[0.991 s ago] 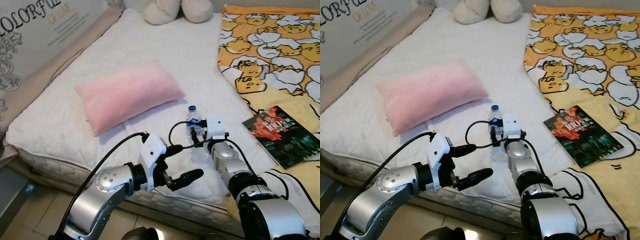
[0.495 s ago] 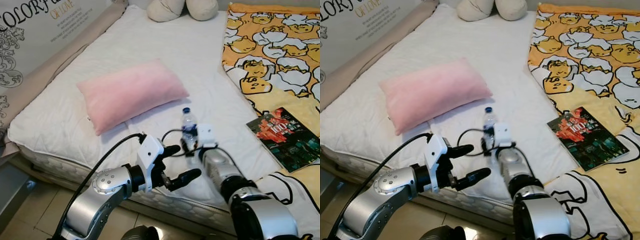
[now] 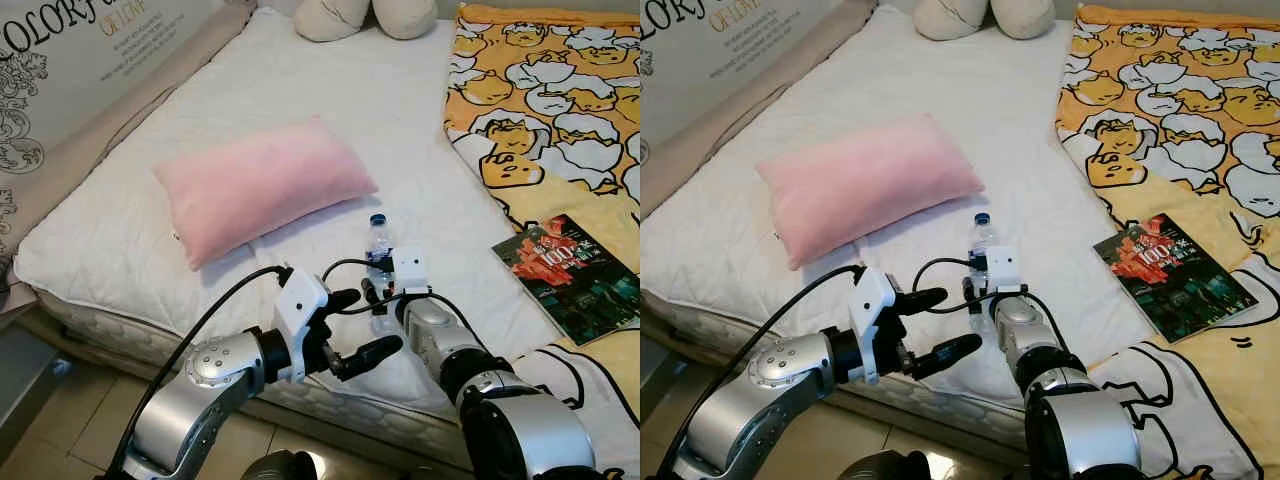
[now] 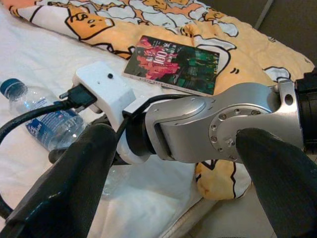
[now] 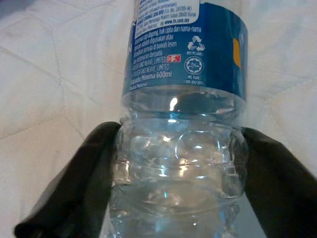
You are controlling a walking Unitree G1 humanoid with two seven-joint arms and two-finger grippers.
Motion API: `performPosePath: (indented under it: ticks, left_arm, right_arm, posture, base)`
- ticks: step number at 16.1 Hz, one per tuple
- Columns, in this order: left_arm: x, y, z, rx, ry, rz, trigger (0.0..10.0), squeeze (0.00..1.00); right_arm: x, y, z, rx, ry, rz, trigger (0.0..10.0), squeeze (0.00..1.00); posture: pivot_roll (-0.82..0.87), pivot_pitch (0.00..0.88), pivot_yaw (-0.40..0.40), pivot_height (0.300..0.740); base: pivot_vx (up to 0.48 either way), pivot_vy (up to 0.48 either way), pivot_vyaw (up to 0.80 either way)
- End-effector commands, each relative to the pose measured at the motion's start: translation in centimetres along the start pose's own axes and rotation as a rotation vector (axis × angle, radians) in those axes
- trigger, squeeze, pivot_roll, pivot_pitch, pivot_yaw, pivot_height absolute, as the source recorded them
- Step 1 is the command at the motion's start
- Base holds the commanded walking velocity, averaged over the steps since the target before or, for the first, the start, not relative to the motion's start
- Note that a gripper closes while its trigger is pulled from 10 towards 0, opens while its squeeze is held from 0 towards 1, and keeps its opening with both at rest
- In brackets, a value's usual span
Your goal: Clean up the room
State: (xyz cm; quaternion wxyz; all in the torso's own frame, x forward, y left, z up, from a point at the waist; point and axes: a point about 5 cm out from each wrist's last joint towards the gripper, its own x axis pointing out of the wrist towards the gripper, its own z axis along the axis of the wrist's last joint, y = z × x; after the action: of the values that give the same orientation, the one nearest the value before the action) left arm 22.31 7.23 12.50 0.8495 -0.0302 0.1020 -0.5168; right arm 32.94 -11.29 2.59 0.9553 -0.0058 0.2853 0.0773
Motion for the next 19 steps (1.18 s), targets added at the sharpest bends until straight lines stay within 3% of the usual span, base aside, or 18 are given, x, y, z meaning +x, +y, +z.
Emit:
performPosePath:
  ticks: [1, 7, 10, 12, 14, 16, 19]
  left_arm:
    - [-0.2, 0.4, 0.1, 0.01, 0.001, 0.024, 10.0, 0.0]
    - [0.0, 0.3, -0.2, 0.013, 0.013, 0.017, 10.0, 0.0]
    - [0.0, 0.6, -0.4, 0.006, 0.01, 0.052, 10.0, 0.0]
    - [0.1, 1.0, -0.8, -0.003, 0.004, 0.105, 10.0, 0.0]
    - [0.0, 1.6, -1.0, -0.019, -0.011, 0.186, 10.0, 0.0]
    - [-0.6, 4.2, -1.3, -0.062, -0.069, 0.476, 10.0, 0.0]
    - [-2.5, 6.2, -2.2, -0.088, -0.111, 0.734, 10.0, 0.0]
  right_arm:
    - [0.0, -0.2, 0.0, 0.007, 0.013, -0.013, 0.0, 0.0]
    - [0.0, -0.1, 0.0, -0.019, -0.001, -0.012, 0.0, 0.0]
    - [-0.1, -0.3, 1.2, -0.101, -0.116, -0.035, 0.0, 0.0]
    - [-0.5, -0.2, 2.5, -0.143, -0.254, -0.043, 0.0, 0.0]
    - [-1.1, -0.2, 3.7, -0.172, -0.39, -0.057, 0.0, 0.0]
    - [-3.2, -0.6, 5.6, -0.19, -0.648, -0.086, 0.0, 0.0]
    - [-6.5, -1.4, 5.5, -0.271, -0.822, -0.129, 0.0, 0.0]
  posture:
    - [-0.02, 0.072, 0.114, 0.74]
    - [-0.03, 0.067, 0.118, 0.74]
    - [-0.04, 0.063, 0.116, 0.74]
    - [-0.04, 0.058, 0.115, 0.74]
    - [-0.05, 0.054, 0.115, 0.74]
    - [-0.06, 0.037, 0.117, 0.74]
    - [-0.09, 0.009, 0.113, 0.74]
  base:
    - [0.0, 0.0, 0.0]
    - [0.0, 0.0, 0.0]
    - [0.0, 0.0, 0.0]
    - [0.0, 0.0, 0.0]
    - [0.0, 0.0, 0.0]
    - [0.0, 0.0, 0.0]
    - [0.0, 0.0, 0.0]
